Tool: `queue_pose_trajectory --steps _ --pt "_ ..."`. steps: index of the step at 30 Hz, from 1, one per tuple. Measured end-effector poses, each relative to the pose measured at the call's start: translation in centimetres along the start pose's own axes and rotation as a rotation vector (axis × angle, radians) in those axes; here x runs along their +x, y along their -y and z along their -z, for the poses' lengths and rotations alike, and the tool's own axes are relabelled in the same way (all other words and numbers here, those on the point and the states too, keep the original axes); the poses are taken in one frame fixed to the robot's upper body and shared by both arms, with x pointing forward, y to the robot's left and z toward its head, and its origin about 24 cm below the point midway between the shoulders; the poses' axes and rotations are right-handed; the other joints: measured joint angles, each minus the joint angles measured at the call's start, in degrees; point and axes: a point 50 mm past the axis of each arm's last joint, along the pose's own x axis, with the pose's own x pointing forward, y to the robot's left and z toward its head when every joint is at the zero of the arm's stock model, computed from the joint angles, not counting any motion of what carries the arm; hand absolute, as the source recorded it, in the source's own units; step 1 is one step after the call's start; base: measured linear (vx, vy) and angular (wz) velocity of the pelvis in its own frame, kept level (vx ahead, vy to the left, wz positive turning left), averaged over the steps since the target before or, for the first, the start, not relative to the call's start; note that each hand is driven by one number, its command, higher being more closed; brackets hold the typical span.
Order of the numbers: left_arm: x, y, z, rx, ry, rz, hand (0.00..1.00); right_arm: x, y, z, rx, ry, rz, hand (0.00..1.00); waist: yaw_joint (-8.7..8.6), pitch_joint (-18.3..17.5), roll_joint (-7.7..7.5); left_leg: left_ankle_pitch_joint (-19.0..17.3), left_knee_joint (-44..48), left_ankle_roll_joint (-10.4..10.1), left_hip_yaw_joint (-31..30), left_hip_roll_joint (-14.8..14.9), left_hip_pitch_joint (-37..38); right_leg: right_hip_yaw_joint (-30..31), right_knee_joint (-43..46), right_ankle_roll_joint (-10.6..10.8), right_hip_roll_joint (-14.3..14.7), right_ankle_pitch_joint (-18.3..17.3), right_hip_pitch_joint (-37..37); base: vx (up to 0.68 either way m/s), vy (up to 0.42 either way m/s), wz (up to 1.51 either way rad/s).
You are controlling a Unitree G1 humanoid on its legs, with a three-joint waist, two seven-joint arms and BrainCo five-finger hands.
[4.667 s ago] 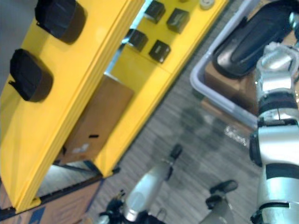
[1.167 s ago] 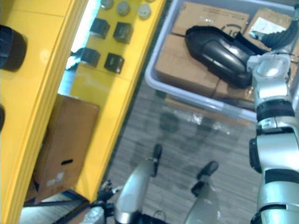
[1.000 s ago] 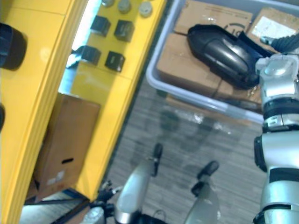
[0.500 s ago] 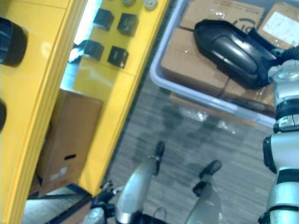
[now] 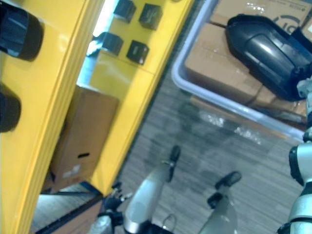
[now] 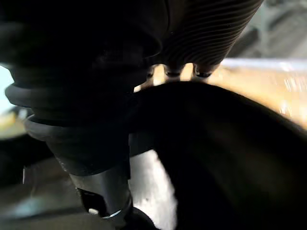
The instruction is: Walk over and take plastic housings, then place them on the shelf
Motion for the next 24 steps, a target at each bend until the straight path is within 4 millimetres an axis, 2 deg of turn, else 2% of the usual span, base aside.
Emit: queue_pose_trajectory --steps 6,11,17,20,22,24 --pt "0.0 0.1 -0.7 -0.008 0.048 0.014 0.00 0.0 0.8 -0.3 -0.313 0.008 0.036 1.00 0.15 0.0 0.00 0.0 0.1 0.0 -0.2 0.2 0.1 -0.2 -0.2 0.0 0.2 0.0 0.5 -0.01 0.000 0.01" --pt "0.0 0.8 -2.5 -0.044 0.150 0.043 0.00 -0.1 0.8 -0.8 -0.413 0.058 0.114 1.00 0.15 0.0 -0.02 0.0 0.1 0.0 -0.2 0.2 0.5 -0.2 -0.3 0.3 0.3 0.2 0.9 0.00 0.000 0.00" --pt "-0.4 2.5 -6.1 -0.130 0.315 0.111 0.00 -0.3 0.6 -0.9 -0.456 0.102 0.264 1.00 -0.46 0.1 -0.17 0.0 0.2 0.0 -0.2 0.7 0.9 -0.2 -0.4 0.3 0.9 0.3 1.5 0.00 0.000 0.00" --pt "-0.8 3.4 -7.9 -0.165 0.384 0.147 0.00 -0.5 -0.1 -2.0 -0.440 0.160 0.325 1.00 -1.82 0.2 -0.33 0.0 0.1 0.0 -0.2 0.9 2.0 -0.2 -0.7 0.2 1.1 0.4 2.7 -0.03 -0.005 0.00" --pt "-1.1 4.0 -9.2 -0.181 0.433 0.173 0.00 -0.7 0.0 -2.4 -0.424 0.192 0.364 1.00 -2.09 0.3 -0.51 0.0 0.1 0.0 -0.2 1.2 2.1 -0.1 -0.9 0.1 1.4 0.5 2.8 -0.04 -0.009 -0.05" --pt "-1.4 4.3 -10.3 -0.195 0.472 0.178 0.00 -0.9 -0.4 -3.4 -0.382 0.231 0.380 1.00 -2.92 0.8 -1.18 0.0 0.1 -0.1 0.0 1.6 2.2 0.0 -1.3 -0.1 1.9 0.8 2.9 -0.04 -0.017 -0.07"
